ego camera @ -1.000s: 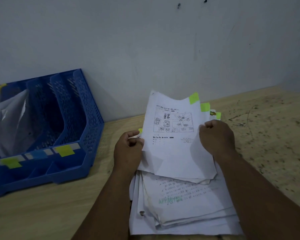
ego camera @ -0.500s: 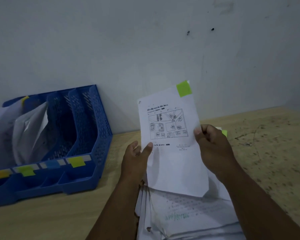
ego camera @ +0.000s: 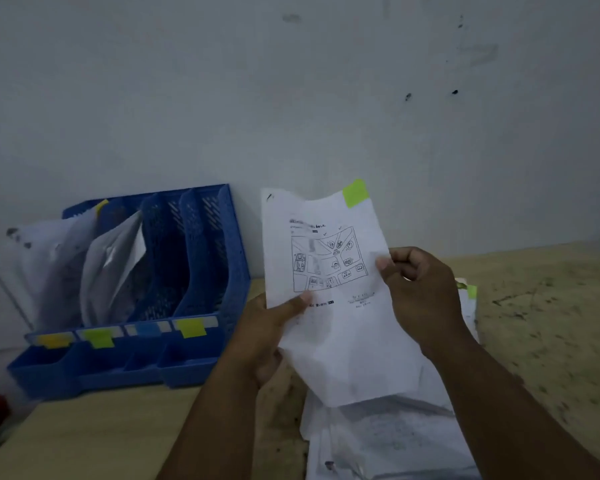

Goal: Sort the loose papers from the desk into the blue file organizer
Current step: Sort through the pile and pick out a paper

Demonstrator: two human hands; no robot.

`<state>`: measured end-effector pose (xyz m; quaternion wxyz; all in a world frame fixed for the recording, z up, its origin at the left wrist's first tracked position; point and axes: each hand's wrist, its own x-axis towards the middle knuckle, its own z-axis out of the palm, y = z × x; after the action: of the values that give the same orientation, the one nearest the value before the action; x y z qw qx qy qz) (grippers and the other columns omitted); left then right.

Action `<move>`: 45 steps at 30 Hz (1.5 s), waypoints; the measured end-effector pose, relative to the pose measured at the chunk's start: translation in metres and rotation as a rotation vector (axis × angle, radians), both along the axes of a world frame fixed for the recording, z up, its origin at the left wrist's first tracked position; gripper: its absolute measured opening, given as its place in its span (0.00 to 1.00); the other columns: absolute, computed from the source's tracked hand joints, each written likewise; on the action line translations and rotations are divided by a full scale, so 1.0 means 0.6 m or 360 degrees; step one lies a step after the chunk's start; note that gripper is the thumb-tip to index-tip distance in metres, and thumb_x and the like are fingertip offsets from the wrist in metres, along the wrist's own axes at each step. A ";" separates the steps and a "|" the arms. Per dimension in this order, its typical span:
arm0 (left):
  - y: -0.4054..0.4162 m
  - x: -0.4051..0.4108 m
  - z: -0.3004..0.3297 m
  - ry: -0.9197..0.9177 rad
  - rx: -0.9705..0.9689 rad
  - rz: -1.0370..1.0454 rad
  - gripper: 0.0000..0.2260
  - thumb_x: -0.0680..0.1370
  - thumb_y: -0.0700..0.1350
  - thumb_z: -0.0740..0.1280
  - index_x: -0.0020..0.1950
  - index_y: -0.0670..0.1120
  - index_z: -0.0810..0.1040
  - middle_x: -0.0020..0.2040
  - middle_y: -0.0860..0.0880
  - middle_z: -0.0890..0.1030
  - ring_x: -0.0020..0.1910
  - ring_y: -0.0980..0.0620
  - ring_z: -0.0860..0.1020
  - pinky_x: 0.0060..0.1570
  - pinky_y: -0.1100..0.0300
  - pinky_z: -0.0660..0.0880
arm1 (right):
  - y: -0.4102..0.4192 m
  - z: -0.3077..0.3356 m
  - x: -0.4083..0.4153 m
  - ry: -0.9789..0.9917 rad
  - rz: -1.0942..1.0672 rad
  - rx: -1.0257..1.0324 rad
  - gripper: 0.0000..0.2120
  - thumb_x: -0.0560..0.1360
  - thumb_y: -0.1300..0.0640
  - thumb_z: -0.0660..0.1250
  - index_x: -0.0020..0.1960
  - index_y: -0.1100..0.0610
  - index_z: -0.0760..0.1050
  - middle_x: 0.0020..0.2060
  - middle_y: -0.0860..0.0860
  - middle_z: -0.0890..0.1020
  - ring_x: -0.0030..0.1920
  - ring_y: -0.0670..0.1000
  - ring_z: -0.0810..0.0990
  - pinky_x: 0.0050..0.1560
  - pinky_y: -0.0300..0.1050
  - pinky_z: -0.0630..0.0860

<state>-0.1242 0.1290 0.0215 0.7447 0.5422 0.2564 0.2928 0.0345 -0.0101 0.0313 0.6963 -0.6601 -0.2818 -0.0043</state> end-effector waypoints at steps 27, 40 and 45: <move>0.160 -0.224 0.099 0.0223 0.1300 0.1804 0.14 0.83 0.45 0.65 0.69 0.45 0.78 0.63 0.45 0.82 0.61 0.46 0.79 0.58 0.56 0.76 | 0.292 0.056 -0.238 -0.0485 0.0908 -0.0719 0.29 0.80 0.51 0.67 0.78 0.50 0.61 0.73 0.48 0.70 0.68 0.48 0.71 0.64 0.36 0.65; 0.193 -0.246 0.108 0.0284 0.1379 0.1893 0.13 0.83 0.46 0.66 0.66 0.42 0.80 0.60 0.43 0.83 0.59 0.42 0.81 0.56 0.56 0.77 | 0.429 0.074 -0.330 -0.0516 0.1276 -0.0907 0.22 0.83 0.62 0.60 0.76 0.55 0.63 0.69 0.57 0.72 0.65 0.55 0.73 0.65 0.45 0.71; 0.210 -0.246 0.109 0.0306 0.1374 0.1852 0.15 0.83 0.45 0.65 0.68 0.42 0.79 0.62 0.42 0.82 0.60 0.42 0.81 0.55 0.59 0.76 | 0.473 0.064 -0.351 -0.0327 0.1394 -0.0804 0.28 0.81 0.57 0.63 0.79 0.47 0.59 0.75 0.53 0.67 0.70 0.54 0.71 0.71 0.52 0.71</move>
<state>-0.2720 0.2550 0.0870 0.1627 0.5868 0.4291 0.6672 -0.1758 0.2736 0.0696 0.4202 -0.6240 -0.5911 0.2910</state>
